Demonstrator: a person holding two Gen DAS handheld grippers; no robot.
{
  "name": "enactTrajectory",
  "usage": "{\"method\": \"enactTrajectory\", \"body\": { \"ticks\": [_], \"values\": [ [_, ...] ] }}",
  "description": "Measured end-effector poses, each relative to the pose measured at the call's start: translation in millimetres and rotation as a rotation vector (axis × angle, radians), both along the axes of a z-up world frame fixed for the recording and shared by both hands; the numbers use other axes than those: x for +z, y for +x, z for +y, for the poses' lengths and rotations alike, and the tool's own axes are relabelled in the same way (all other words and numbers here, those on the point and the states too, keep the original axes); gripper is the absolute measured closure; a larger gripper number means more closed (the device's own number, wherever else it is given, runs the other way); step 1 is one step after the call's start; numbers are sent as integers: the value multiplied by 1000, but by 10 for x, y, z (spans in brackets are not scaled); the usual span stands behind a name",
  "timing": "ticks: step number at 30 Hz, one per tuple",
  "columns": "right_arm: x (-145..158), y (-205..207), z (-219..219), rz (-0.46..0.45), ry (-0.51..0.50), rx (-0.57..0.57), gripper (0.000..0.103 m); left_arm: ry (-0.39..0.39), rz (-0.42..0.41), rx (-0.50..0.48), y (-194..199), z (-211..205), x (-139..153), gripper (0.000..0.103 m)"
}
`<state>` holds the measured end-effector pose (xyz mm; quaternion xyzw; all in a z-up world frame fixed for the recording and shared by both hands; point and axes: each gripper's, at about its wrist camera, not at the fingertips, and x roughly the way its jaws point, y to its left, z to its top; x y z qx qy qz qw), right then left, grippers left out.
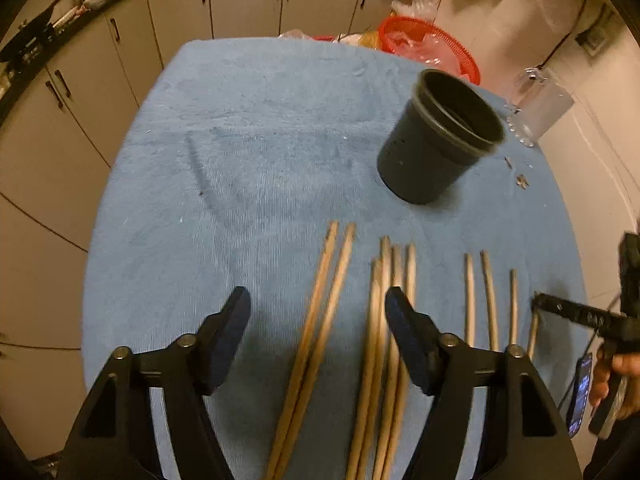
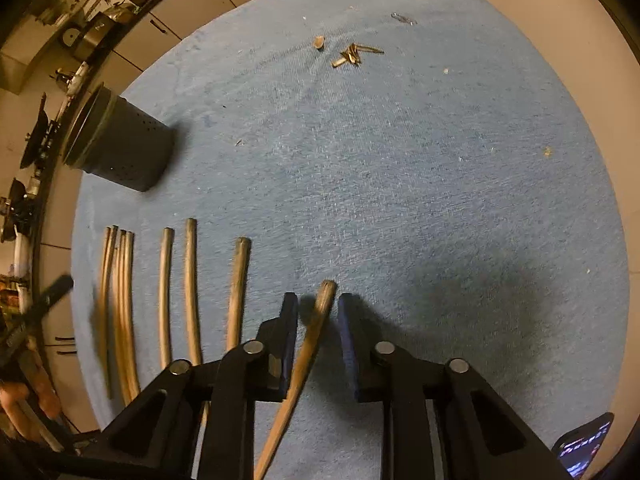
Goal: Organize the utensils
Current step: 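Lower both tools and grasp a wooden chopstick with each gripper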
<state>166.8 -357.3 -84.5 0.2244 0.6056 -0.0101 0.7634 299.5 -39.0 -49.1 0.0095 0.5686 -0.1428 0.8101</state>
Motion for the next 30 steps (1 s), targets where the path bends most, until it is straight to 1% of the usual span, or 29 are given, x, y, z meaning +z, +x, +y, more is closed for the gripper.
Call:
{"method": "enactTrajectory", "body": {
  "ticks": [1, 3, 5, 7, 9, 11, 12, 13, 16, 19, 21, 22, 23, 28, 29, 30],
  "values": [
    [7, 16, -2, 2, -7, 5, 86, 4, 7, 0, 53, -13, -18, 46],
    [26, 38, -6, 4, -20, 10, 87, 10, 37, 1, 162, -38, -75, 48],
    [31, 56, -12, 4, -23, 13, 87, 1, 63, -1, 268, -77, -146, 54],
    [28, 57, -29, 3, -27, 17, 87, 21, 72, -5, 348, -127, -202, 56],
    [19, 69, -12, 4, -34, 27, 87, 32, 81, -13, 390, -163, -247, 63],
    [23, 83, 1, 9, -39, 35, 87, 49, 95, -20, 439, -207, -315, 73],
    [24, 87, 11, 10, -43, 39, 87, 56, 99, -22, 459, -220, -334, 76],
    [28, 104, 13, 12, -46, 43, 87, 67, 103, -26, 486, -242, -363, 81],
    [28, 148, 79, 16, -57, 50, 87, 82, 100, -31, 555, -283, -370, 83],
    [35, 177, 113, 22, -75, 63, 87, 119, 106, -47, 623, -366, -367, 85],
    [37, 227, 173, 27, -92, 71, 87, 162, 107, -58, 639, -426, -371, 89],
    [39, 248, 199, 30, -103, 77, 87, 186, 106, -62, 650, -453, -372, 96],
    [37, 272, 233, 32, -111, 84, 87, 199, 106, -63, 661, -471, -373, 96],
    [46, 390, 382, 41, -165, 126, 93, 196, 106, -61, 696, -505, -344, 96],
    [52, 413, 391, 40, -161, 129, 93, 187, 104, -61, 694, -503, -337, 96],
    [58, 432, 391, 32, -133, 127, 95, 167, 103, -58, 684, -487, -323, 96]
  ]
}}
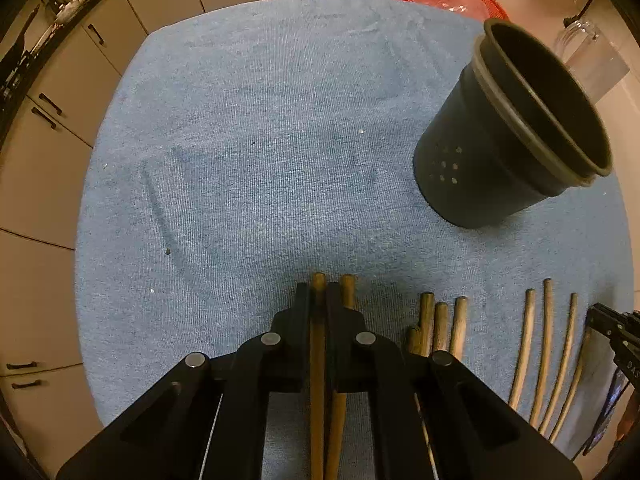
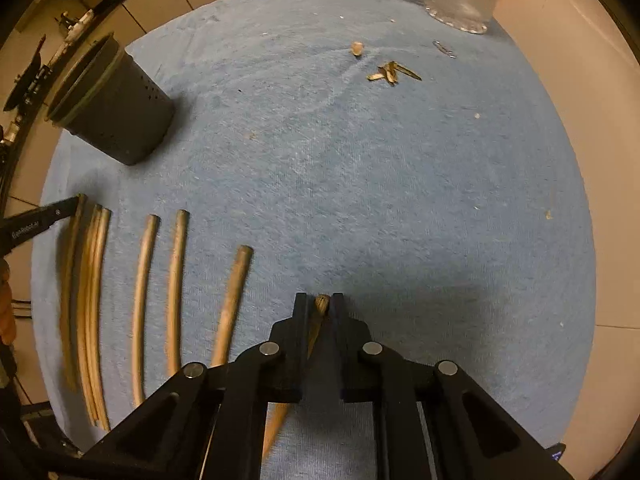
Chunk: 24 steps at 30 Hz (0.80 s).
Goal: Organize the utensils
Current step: 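Lower both tools and grasp a wooden chopstick with each gripper, then lift the chopsticks and drop them into the grey cup with both grippers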
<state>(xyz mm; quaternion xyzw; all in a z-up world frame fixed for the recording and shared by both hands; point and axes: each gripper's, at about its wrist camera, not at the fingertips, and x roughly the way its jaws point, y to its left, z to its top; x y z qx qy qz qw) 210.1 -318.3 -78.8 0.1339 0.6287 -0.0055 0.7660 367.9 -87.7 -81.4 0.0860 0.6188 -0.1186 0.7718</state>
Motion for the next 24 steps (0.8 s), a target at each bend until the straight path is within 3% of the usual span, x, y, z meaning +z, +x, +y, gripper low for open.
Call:
{"method": "enactTrajectory", "body": {
  "ticks": [7, 18, 24],
  "values": [
    [352, -73, 92, -141, 72, 21, 96, -150, -97, 17, -264, 217, 480, 96],
    [1662, -365, 359, -592, 83, 122, 96, -340, -322, 37, -605, 351, 1493, 96],
    [2161, -386, 389, -750, 80, 119, 96, -441, -488, 118, -573, 509, 1979, 96]
  ]
}}
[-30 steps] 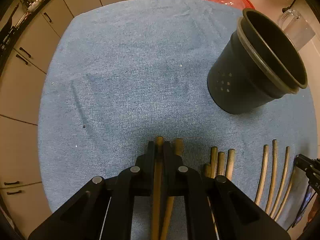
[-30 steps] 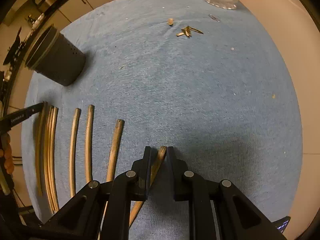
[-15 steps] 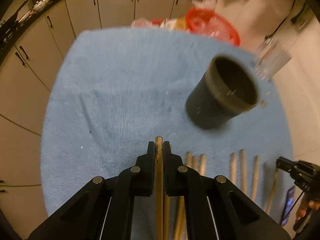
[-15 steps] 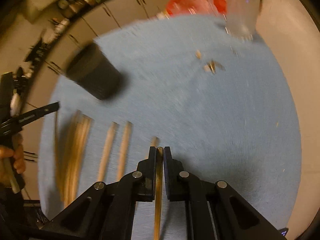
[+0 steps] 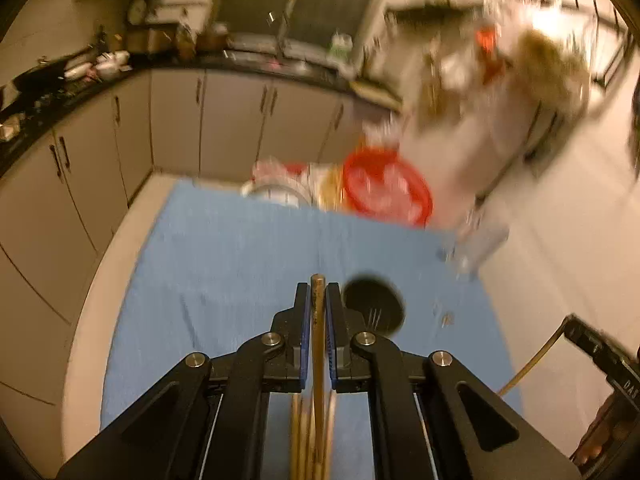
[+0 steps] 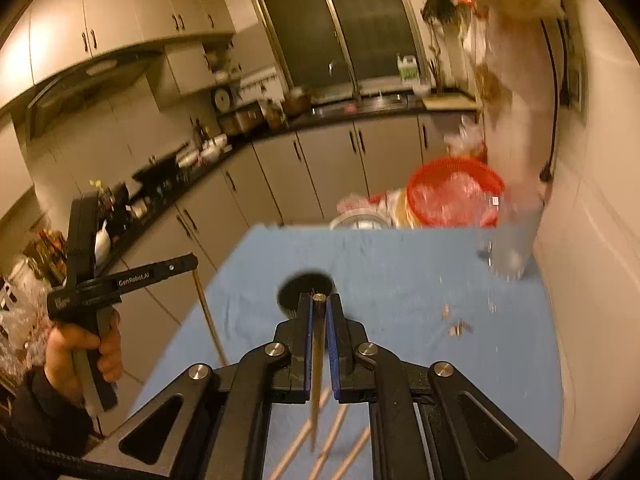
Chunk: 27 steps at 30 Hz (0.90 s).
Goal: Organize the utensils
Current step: 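Lift the chopsticks and drop them into the grey cup with both grippers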
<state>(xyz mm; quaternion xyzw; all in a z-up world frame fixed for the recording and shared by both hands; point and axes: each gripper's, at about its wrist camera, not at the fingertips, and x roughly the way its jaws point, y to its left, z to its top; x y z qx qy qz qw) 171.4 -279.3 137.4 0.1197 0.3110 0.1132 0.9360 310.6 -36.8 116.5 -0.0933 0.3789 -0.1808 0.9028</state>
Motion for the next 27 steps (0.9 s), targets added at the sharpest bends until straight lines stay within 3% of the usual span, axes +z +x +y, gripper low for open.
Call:
{"method": "enactTrajectory", "body": {
  "ticks": [4, 8, 14, 19, 27],
  "values": [
    [308, 101, 32, -64, 10, -16, 97, -88, -107, 69, -10, 113, 344, 96],
    [591, 242, 63, -108, -1, -24, 97, -116, -226, 136, 27, 149, 608, 96],
    [855, 463, 150, -159, -25, -44, 97, -226, -303, 211, 90, 228, 851, 96],
    [814, 609, 199, -184, -21, -65, 97, -240, -328, 232, 166, 92, 712, 96],
    [336, 827, 160, -86, -24, -55, 96, -194, -236, 201, 367, -76, 206, 96]
  ]
}}
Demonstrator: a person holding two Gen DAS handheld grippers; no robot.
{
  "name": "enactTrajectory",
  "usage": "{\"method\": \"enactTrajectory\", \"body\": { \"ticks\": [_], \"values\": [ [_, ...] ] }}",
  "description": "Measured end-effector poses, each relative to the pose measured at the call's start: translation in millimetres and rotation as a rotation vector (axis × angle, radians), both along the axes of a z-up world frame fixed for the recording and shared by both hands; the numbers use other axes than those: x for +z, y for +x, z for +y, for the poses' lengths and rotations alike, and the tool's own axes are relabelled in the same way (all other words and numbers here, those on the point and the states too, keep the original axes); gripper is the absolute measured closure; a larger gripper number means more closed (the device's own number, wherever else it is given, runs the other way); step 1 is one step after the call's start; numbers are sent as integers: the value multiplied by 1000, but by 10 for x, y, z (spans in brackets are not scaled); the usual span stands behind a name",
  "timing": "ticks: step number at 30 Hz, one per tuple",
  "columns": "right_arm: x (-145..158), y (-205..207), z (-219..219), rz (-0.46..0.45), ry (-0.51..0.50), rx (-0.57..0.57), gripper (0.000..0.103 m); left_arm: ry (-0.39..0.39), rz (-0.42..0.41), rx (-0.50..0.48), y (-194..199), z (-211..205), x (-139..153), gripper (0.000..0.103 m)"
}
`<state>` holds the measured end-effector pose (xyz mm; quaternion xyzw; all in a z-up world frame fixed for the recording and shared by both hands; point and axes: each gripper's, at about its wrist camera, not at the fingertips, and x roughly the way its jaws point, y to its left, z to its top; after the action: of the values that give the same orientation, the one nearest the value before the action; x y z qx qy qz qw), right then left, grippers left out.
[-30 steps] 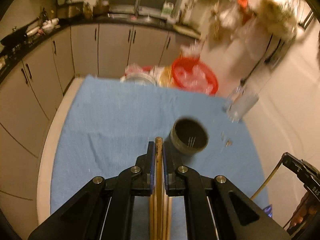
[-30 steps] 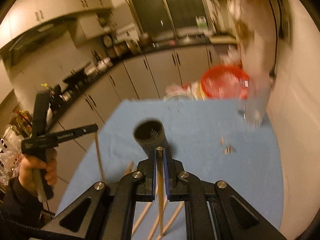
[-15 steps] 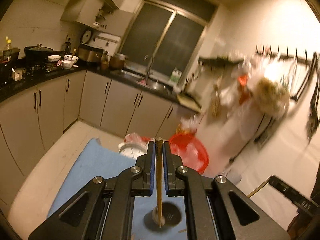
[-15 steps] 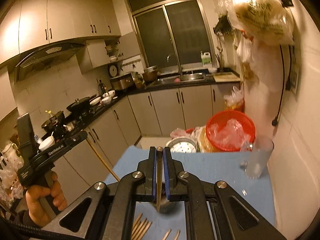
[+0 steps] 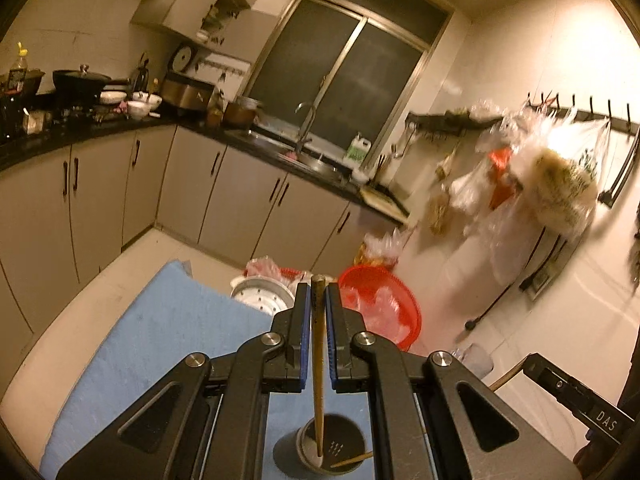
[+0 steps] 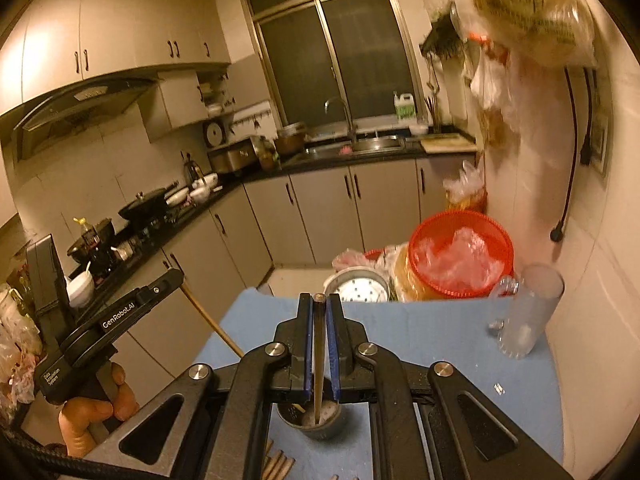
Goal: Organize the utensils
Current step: 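Lift the chopsticks and drop them into the grey cup with both grippers, then lower both tools and grasp another chopstick with each gripper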
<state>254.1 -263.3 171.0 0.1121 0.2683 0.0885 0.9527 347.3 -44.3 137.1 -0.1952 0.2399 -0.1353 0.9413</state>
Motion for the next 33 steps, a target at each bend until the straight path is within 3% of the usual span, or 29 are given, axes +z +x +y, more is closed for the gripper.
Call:
{"method": "enactTrajectory", "body": {
  "ticks": [9, 19, 23, 27, 30, 32, 33],
  "values": [
    [-434, 12, -104, 68, 39, -9, 96, 27, 89, -22, -23, -28, -391, 96],
    [-428, -94, -171, 63, 58, -38, 91, 37, 144, -23, -82, -30, -482, 94],
    [-389, -219, -188, 50, 64, -46, 80, 22, 139, -8, -170, 32, -432, 61],
    [-429, -444, -209, 55, 80, -34, 64, 38, 121, 4, -361, 143, -387, 52],
    [-575, -675, -247, 83, 109, -17, 50, 53, 148, -1, -552, 282, -454, 35],
    [-729, -834, -291, 111, 130, -5, 38, 73, 183, -8, -722, 383, -581, 18],
    [-829, -918, -307, 128, 139, -2, 30, 99, 214, -5, -797, 417, -665, 17]
  ]
}}
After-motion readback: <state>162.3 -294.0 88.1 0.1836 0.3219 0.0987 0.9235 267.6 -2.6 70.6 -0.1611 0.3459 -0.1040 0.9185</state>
